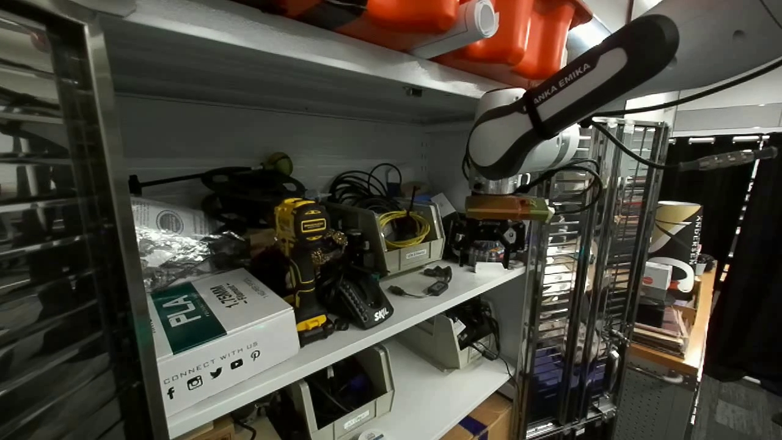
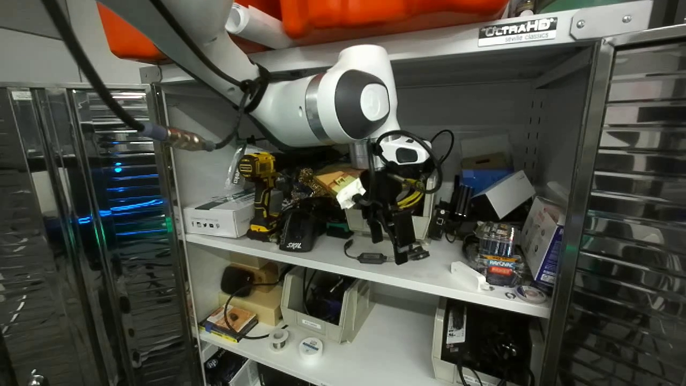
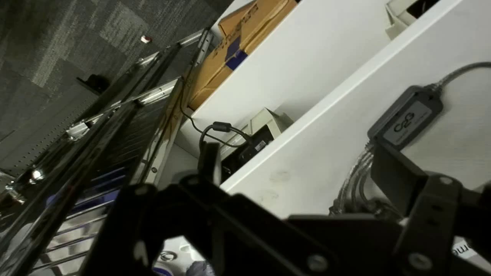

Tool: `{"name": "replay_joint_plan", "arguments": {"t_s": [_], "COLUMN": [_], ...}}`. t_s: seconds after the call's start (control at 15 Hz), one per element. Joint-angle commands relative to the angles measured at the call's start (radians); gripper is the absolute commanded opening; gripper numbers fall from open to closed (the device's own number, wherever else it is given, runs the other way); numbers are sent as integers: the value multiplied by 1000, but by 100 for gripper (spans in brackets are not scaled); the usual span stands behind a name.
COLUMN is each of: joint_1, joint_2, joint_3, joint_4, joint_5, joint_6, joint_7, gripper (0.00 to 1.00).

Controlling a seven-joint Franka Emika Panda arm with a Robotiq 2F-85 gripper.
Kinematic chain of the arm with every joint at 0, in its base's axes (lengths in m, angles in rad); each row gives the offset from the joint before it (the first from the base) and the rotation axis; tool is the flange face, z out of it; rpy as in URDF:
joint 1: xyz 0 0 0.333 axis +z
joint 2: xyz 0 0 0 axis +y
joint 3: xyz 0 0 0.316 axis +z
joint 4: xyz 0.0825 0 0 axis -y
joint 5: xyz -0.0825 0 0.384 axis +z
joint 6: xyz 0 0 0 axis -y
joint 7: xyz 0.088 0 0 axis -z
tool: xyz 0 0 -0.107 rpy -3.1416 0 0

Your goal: Put the black cable in the storage box

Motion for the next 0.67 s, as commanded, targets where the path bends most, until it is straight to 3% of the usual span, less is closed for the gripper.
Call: {"name": "replay_joint_plan", "arguments": {"t_s": [0.0, 0.6], "joint_1": [33, 35], "joint_2": [45, 135], "joint_3": [-21, -12], "joint_4": [43, 90], "joint_5": [-2, 138], "joint_6": [88, 162], "joint_7": [48, 10], "gripper": [100, 100]}}
